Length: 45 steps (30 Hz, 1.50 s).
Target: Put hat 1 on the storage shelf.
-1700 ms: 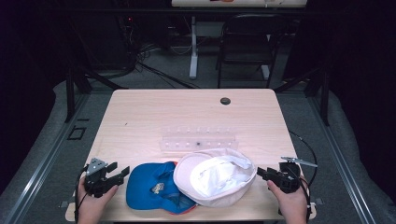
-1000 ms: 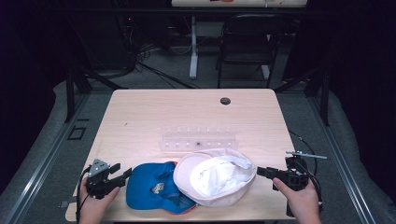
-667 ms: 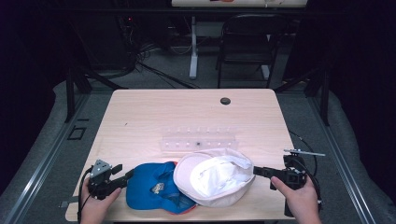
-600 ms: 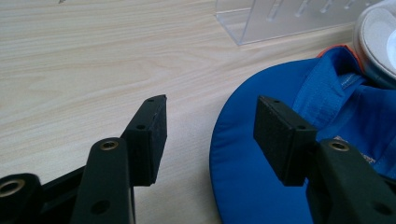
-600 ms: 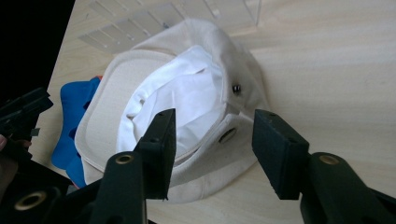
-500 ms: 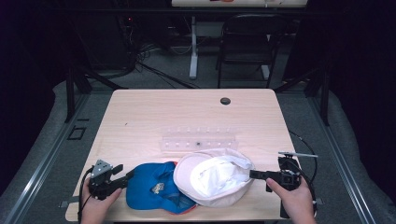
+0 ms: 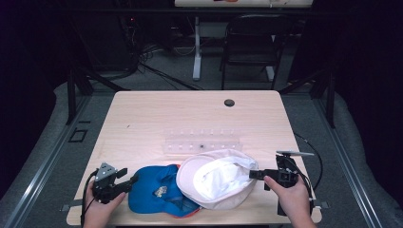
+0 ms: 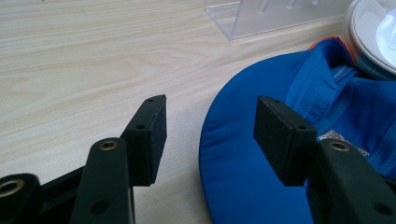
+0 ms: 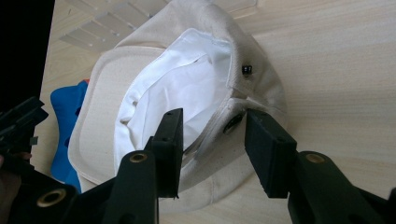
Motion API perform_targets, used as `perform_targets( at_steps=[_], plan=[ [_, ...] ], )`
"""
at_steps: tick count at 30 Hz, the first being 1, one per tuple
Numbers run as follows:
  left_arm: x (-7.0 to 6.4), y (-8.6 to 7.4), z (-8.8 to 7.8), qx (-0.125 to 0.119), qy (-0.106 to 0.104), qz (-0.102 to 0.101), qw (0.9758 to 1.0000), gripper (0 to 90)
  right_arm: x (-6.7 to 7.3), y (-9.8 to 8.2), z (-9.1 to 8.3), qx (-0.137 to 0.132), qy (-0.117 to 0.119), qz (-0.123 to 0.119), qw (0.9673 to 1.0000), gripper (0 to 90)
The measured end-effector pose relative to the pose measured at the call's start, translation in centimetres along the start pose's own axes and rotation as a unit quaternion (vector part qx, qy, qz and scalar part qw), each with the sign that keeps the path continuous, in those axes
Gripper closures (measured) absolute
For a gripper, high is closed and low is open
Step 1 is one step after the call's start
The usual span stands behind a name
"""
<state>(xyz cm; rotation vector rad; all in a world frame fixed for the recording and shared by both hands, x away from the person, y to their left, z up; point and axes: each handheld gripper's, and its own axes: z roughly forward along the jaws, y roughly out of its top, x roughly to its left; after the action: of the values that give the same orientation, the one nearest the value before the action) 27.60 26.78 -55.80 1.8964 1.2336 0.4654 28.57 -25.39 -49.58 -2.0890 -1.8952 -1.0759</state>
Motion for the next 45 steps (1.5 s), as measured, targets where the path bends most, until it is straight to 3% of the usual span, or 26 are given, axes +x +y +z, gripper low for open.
perform_targets(
  at_steps=[4,5,6,7,14,15,17,20,21,22,23,24,26,27,28,29,36,38,40,45],
  plan=[
    [0.0,0.0,0.1,0.003,-0.002,0.003,1.0,44.8,0.0,0.4,0.2,0.004,-0.017,-0.011,0.9998,64.6],
    [-0.1,0.0,0.1,0.008,-0.004,0.005,0.9999,44.8,0.0,0.5,0.5,0.006,-0.031,-0.012,0.9994,71.1],
    [-0.1,0.0,0.1,0.008,-0.004,0.005,0.9999,44.7,0.0,0.5,0.5,0.006,-0.031,-0.012,0.9994,71.1],
    [-0.1,-0.1,0.2,0.008,-0.004,0.007,0.9999,44.8,0.0,0.5,0.6,0.014,-0.035,-0.011,0.9992,78.4],
    [-0.3,-0.2,0.6,0.022,-0.009,0.017,0.9996,44.8,0.1,1.0,0.0,0.034,-0.041,-0.028,0.9982,82.3],
    [-0.5,-0.2,0.9,0.027,-0.007,0.023,0.9993,44.8,0.5,1.5,-0.3,0.036,-0.055,-0.039,0.9971,82.4],
    [-0.5,-0.2,0.9,0.032,-0.007,0.027,0.9991,44.8,0.7,1.8,-0.6,0.037,-0.061,-0.047,0.9964,82.4],
    [-0.6,-0.3,1.2,0.037,-0.004,0.033,0.9987,44.8,1.5,2.7,-0.9,0.049,-0.088,-0.071,0.9924,82.4],
    [-0.6,-0.3,1.2,0.038,-0.004,0.032,0.9988,44.8,2.1,3.2,-0.9,0.061,-0.111,-0.087,0.9881,82.4],
    [-0.5,-0.2,1.1,0.043,-0.003,0.035,0.9985,44.8,2.4,3.4,-0.7,0.064,-0.121,-0.092,0.9862,82.3],
    [-0.5,-0.2,1.1,0.043,-0.003,0.035,0.9985,44.8,2.4,3.4,-0.7,0.064,-0.121,-0.092,0.9862,82.3],
    [-0.4,-0.2,1.1,0.035,-0.002,0.029,0.999,44.8,2.9,3.9,-0.5,0.085,-0.142,-0.108,0.9801,82.2],
    [-0.3,-0.2,1.0,0.035,-0.001,0.029,0.999,44.8,3.1,4.0,-0.3,0.084,-0.148,-0.109,0.9794,82.1],
    [-0.3,-0.2,1.0,0.033,-0.002,0.027,0.9991,44.9,3.4,4.3,-0.2,0.099,-0.16,-0.117,0.9751,81.7],
    [-0.2,-0.2,1.0,0.031,-0.001,0.023,0.9993,44.8,3.6,4.4,-0.1,0.104,-0.164,-0.121,0.9734,81.3],
    [-0.2,-0.2,0.9,0.033,-0.002,0.021,0.9992,44.8,3.9,4.7,0.2,0.115,-0.182,-0.125,0.9685,79.6],
    [-0.3,-0.2,0.9,0.033,-0.003,0.027,0.9991,44.8,4.0,5.3,1.3,0.141,-0.194,-0.099,0.9656,71.9],
    [-0.3,-0.2,0.9,0.031,-0.004,0.026,0.9992,44.8,3.8,5.3,1.7,0.144,-0.19,-0.08,0.9678,70.4],
    [-0.3,-0.2,0.9,0.031,-0.004,0.024,0.9992,44.8,3.5,5.2,1.9,0.153,-0.198,-0.083,0.9645,70.3],
    [-0.3,-0.2,0.9,0.031,-0.003,0.023,0.9993,44.8,3.1,5.0,2.5,0.148,-0.201,-0.081,0.965,73.3]
  ],
)
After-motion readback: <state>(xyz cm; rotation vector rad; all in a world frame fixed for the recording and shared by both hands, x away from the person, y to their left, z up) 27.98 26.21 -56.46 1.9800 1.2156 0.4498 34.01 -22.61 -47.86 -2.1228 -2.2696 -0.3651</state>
